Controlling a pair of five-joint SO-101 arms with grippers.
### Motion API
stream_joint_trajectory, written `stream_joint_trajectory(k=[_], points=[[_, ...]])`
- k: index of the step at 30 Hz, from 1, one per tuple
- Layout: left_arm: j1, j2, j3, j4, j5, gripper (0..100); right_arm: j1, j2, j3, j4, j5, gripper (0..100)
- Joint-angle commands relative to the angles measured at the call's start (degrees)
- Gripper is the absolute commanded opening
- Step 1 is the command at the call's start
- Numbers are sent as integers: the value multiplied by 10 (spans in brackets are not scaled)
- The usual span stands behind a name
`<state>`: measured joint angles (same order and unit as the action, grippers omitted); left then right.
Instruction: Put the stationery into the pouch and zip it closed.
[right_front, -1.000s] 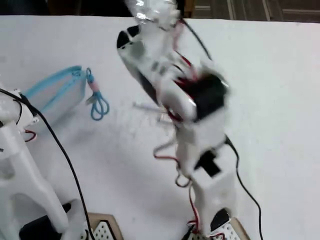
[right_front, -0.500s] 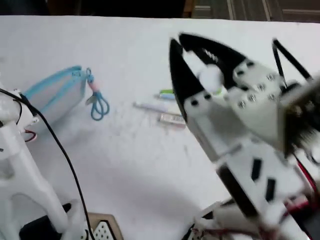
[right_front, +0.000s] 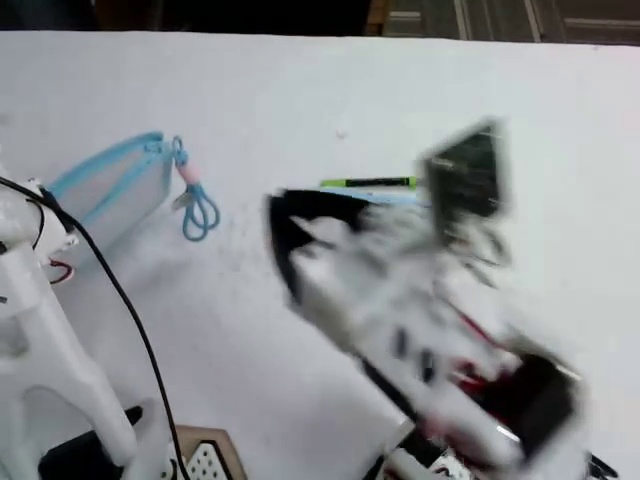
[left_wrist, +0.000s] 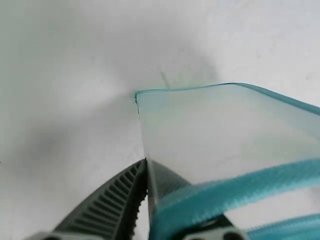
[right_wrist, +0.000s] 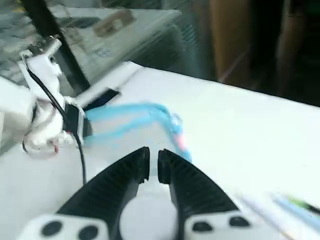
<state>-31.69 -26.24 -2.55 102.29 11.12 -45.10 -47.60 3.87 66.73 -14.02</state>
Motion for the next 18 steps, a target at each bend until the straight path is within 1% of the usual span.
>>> stream_joint_trajectory(k=[1, 2, 4, 7, 9, 13, 18], points=[[14, -7, -5, 2, 4, 21, -10, -7, 96, -276, -44, 17], [22, -7, -5, 2, 4, 21, -10, 1, 111, -336, -68, 17], [47, -7, -6, 1, 5, 21, -10, 29, 121, -422, -105, 17], [86, -7, -6, 0, 6, 21, -10, 86, 114, -490, -122, 17], [104, -7, -6, -3, 6, 21, -8, 132, 90, -514, -122, 17], [122, -5, -4, -13, 17, 21, -8, 227, 9, -516, -120, 17], [122, -4, -3, -14, 18, 21, -9, 315, -25, -517, -120, 17]])
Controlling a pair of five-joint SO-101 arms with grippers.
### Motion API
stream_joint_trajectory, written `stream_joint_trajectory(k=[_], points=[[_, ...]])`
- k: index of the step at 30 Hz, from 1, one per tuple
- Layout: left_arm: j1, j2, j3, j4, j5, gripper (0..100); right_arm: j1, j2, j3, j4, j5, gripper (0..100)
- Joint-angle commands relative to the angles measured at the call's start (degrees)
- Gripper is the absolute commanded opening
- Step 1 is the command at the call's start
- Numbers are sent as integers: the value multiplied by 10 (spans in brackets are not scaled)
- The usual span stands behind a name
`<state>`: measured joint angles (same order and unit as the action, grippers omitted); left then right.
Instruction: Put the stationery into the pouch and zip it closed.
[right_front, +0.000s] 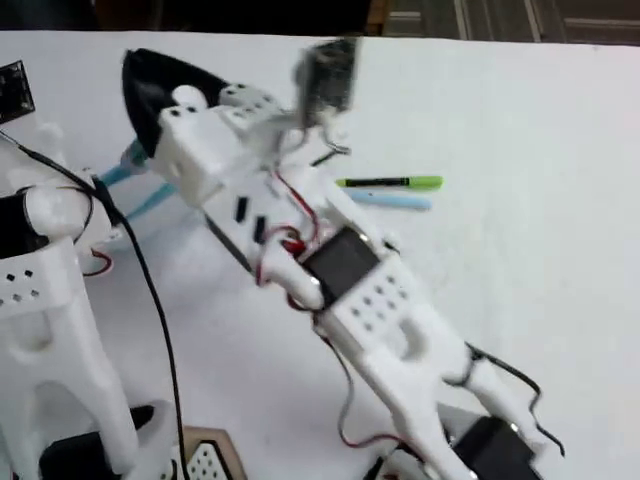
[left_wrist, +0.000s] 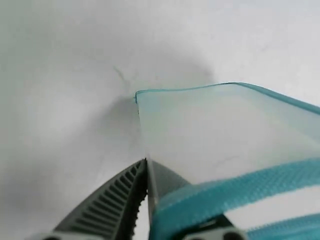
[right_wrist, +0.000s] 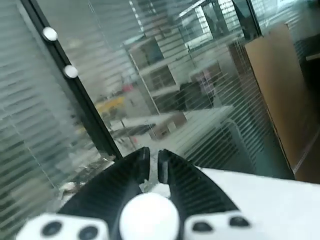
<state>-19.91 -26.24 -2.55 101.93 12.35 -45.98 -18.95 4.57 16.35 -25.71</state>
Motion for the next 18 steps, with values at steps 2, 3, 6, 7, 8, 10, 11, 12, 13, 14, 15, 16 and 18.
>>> stream_joint_trajectory(k=[2, 3, 6, 7, 8, 10, 11, 12, 13, 14, 15, 16, 18], points=[[3, -4, -2, -12, 5, 21, 1, 49, -31, -13, -4, 17], [3, -4, -2, -12, 5, 21, 7, 55, -31, -13, -4, 17], [3, -4, -2, -12, 5, 21, 15, 61, -31, -11, -3, 17], [3, -3, -2, -13, 5, 21, 21, 61, -30, -2, -3, 17], [3, -3, -2, -13, 5, 21, 23, 63, -29, 7, -3, 17], [5, -3, -2, -13, 5, 21, 25, 66, -24, 19, -2, 17], [6, -3, -2, -13, 5, 21, 25, 67, -15, 16, -2, 17], [6, -3, -2, -13, 5, 21, 24, 69, -6, 11, -1, 17], [6, -3, -2, -13, 5, 21, 22, 71, 1, 9, 11, 17], [6, -3, -2, -13, 5, 21, 17, 73, 7, 9, 33, 17], [6, -3, -2, -13, 5, 21, 7, 75, 12, 9, 62, 17], [7, -3, -2, -13, 5, 21, -1, 77, 19, 10, 91, 21], [7, -2, -2, -14, 5, 21, -22, 76, 35, 10, 142, 22]])
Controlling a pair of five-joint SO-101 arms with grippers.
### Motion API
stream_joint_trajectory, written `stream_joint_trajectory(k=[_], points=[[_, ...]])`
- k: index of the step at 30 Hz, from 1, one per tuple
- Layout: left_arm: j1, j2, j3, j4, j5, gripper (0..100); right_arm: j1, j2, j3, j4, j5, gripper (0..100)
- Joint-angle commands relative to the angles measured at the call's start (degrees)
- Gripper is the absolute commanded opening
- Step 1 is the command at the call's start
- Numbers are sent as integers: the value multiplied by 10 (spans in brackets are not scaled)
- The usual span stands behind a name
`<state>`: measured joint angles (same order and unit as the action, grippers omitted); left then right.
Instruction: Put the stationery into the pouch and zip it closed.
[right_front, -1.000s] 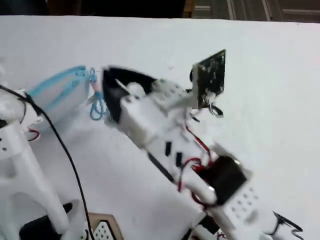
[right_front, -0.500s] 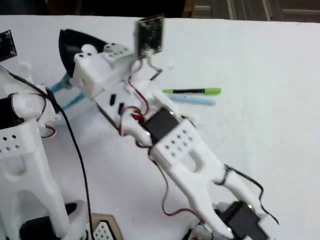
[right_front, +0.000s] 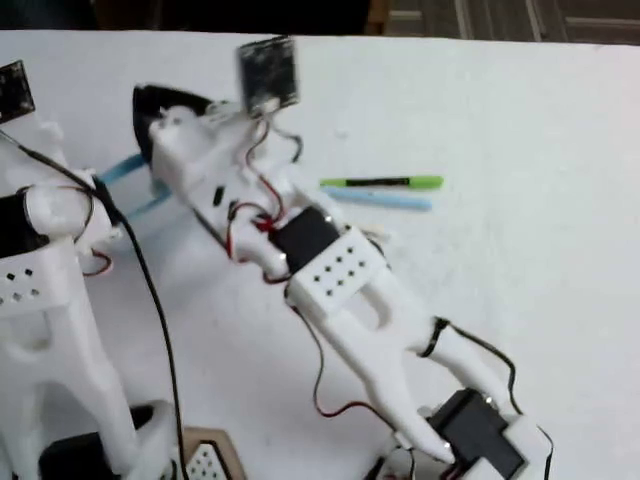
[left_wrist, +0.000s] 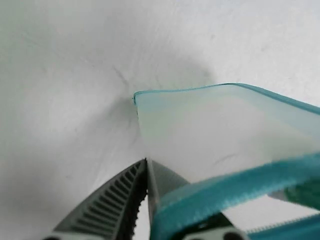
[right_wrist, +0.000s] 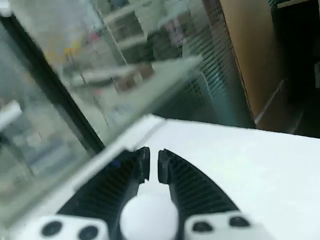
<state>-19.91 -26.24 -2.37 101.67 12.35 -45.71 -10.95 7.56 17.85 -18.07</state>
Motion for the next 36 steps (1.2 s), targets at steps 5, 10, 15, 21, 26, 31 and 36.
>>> stream_joint_trajectory(k=[5, 10, 15, 21, 26, 31, 36], points=[[5, -2, -4, -11, 5, 21, -61, -16, 30, 27, 106, 214], [3, -2, -4, -11, 5, 21, -64, -54, 6, 107, 106, 375], [3, -2, -3, -11, 4, 21, 7, -109, -75, 189, 106, 368], [3, -2, -3, -11, 4, 21, 144, -115, -179, 444, 182, 370], [3, -2, -3, -11, 4, 21, 231, -57, -177, 559, 348, 369], [2, -2, -3, -11, 4, 21, 272, 89, -180, 568, 464, 368], [2, -2, -3, -10, 4, 21, 245, 275, -240, 586, 530, 338]])
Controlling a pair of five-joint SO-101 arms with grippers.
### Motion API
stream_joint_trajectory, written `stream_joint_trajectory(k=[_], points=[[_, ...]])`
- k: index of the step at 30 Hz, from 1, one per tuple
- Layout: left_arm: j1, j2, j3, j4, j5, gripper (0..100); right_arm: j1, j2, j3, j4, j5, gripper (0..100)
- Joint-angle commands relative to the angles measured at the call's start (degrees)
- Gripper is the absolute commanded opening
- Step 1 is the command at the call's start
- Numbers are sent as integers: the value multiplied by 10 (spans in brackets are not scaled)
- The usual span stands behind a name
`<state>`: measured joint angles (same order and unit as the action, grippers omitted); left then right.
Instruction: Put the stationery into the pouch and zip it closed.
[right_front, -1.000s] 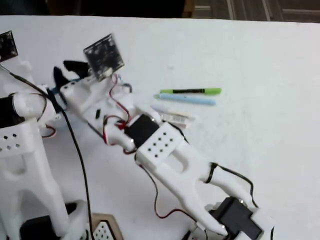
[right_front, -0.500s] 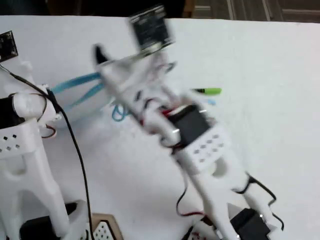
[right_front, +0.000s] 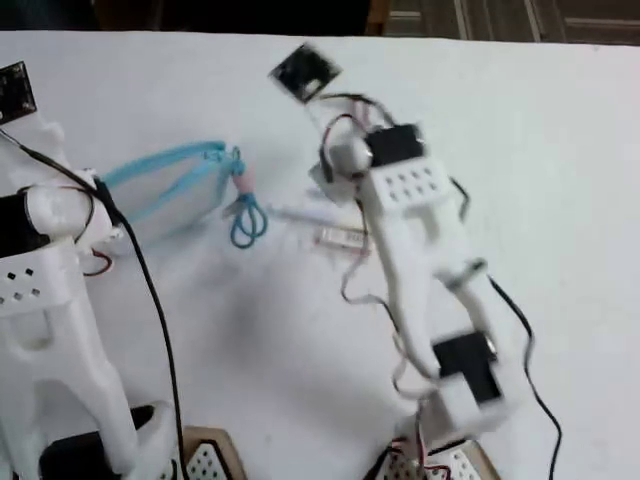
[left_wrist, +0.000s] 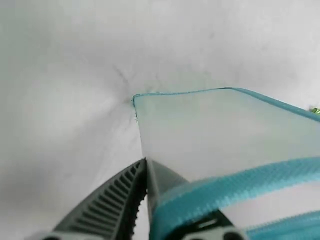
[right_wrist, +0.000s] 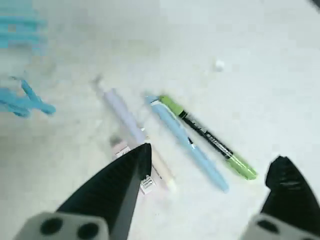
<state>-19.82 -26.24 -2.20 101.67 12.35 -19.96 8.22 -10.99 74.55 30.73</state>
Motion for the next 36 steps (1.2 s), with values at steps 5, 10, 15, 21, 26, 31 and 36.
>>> stream_joint_trajectory(k=[5, 10, 15, 21, 26, 31, 36], points=[[1, -2, -4, -9, 4, 21, -58, 251, -225, 105, 88, 338], [1, -2, -4, -10, 4, 21, -65, 408, -444, 182, 96, 337], [1, -2, -4, -10, 4, 21, -78, 549, -629, 265, 116, 337], [1, -3, 2, -11, 4, 21, -88, 636, -700, 265, 115, 336], [-7, -3, 18, -18, 3, 21, -80, 647, -701, 235, 117, 220], [-11, -4, 18, -18, 3, 21, -72, 645, -701, 234, 117, 12], [-11, -6, 17, -17, 3, 21, -79, 609, -702, 257, 114, 21]])
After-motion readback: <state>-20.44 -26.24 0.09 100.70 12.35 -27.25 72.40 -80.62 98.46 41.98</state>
